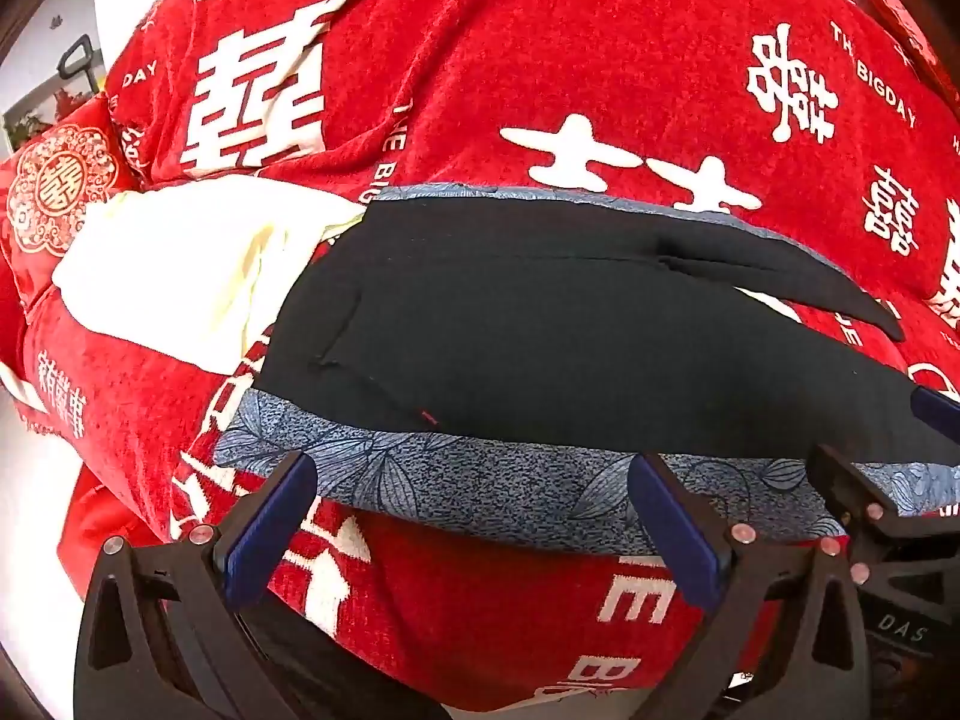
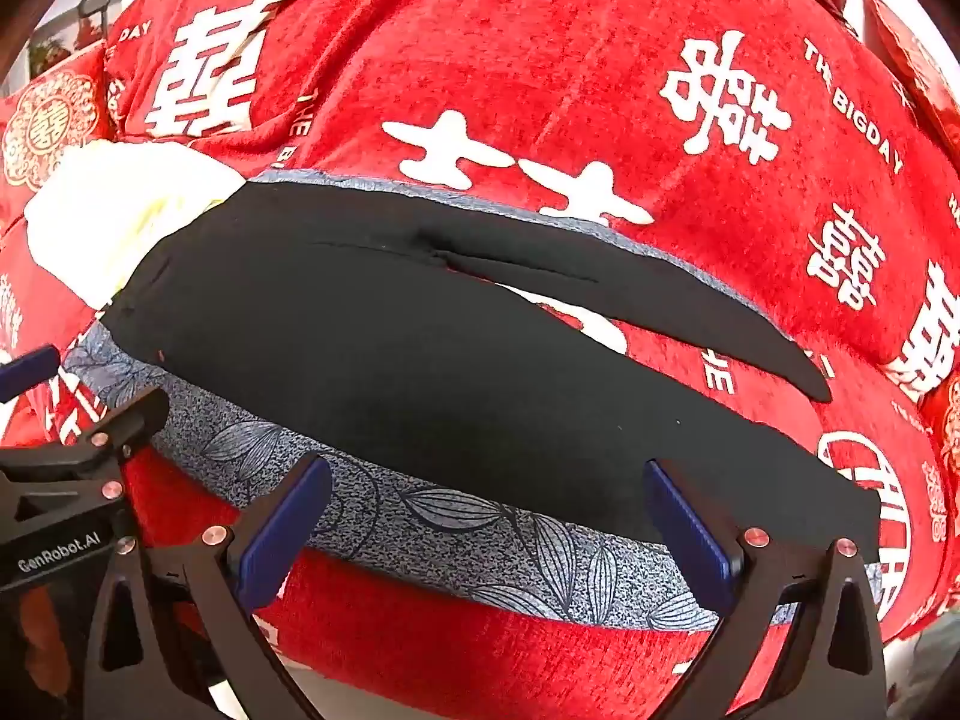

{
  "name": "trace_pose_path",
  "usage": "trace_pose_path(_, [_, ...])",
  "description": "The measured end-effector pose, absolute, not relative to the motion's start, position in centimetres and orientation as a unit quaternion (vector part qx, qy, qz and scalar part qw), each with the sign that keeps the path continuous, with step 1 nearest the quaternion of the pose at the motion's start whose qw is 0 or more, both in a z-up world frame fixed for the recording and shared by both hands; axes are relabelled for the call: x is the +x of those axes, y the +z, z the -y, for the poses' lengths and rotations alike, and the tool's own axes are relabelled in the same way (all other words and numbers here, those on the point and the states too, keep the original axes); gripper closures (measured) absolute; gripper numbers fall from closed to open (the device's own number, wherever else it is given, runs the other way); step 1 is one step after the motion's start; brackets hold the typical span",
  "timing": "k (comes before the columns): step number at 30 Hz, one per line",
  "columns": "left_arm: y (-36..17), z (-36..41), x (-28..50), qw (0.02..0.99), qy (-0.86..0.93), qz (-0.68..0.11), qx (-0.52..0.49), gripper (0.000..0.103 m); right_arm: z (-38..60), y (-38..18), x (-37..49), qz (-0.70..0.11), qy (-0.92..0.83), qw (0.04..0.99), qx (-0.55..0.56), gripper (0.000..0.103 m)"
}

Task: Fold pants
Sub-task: 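Position both grippers over the grey patterned waistband of the black pants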

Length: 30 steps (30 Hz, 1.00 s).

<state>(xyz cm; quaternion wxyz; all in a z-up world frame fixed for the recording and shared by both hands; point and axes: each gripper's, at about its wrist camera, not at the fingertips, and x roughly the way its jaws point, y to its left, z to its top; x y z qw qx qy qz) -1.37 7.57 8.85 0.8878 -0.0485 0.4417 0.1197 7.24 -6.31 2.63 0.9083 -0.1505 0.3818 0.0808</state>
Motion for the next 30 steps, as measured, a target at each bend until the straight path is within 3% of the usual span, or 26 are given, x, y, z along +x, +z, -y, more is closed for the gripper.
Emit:
trace_pose_path(10, [9.2, -8.9, -1.5, 0.887, 0.123, -0.444, -0.047, 0.0, 6.2, 1.6, 8.6, -0.384, 0.101, 0.891, -0.219, 0.0])
trace_pose_path(30, [9.5, -9.4, -1.0, 0.886, 0.121, -0.446, -0.039, 0.0, 4.1, 4.4, 9.6, -0.374, 0.095, 0.906, -0.176, 0.0])
